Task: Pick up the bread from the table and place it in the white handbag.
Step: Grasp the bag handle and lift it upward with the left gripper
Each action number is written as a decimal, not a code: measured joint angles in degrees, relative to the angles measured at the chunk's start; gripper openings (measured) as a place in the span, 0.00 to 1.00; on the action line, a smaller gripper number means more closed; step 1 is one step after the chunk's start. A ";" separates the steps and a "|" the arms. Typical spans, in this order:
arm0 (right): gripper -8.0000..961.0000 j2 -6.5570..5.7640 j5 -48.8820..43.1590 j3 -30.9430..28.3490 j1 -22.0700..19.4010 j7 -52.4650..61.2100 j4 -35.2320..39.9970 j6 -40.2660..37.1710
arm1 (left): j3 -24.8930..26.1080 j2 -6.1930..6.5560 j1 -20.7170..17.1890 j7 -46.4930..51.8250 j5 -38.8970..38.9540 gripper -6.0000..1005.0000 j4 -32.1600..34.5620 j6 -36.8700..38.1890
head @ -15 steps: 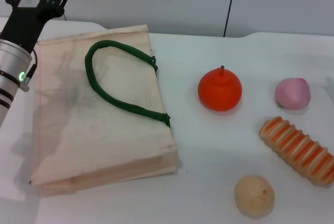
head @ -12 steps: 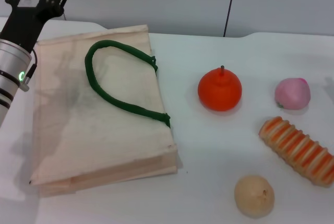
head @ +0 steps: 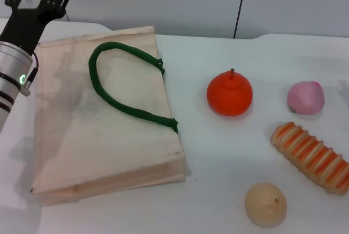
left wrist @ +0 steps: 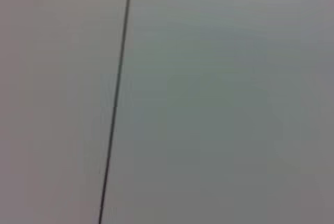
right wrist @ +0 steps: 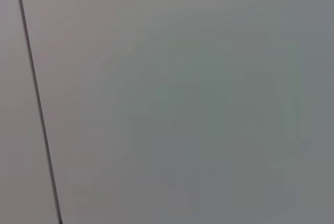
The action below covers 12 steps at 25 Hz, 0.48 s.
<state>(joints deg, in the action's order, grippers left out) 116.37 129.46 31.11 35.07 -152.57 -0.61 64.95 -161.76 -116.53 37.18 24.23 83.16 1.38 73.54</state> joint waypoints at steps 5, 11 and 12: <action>0.92 0.00 0.00 0.00 -0.33 0.00 0.06 0.00 | -0.92 0.51 0.99 10.47 -1.72 0.68 -1.68 -5.41; 0.92 -0.07 0.00 0.00 -0.55 0.00 0.09 0.00 | -1.01 1.52 3.67 39.39 -16.84 0.68 -13.15 -6.25; 0.92 -0.07 0.00 0.00 -0.51 0.00 0.09 0.00 | -1.10 1.56 4.26 44.48 -19.51 0.68 -15.82 -6.02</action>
<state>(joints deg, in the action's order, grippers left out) 116.30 129.46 31.11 34.56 -152.57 -0.52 64.96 -162.86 -114.97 41.43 68.71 63.65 -14.44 67.51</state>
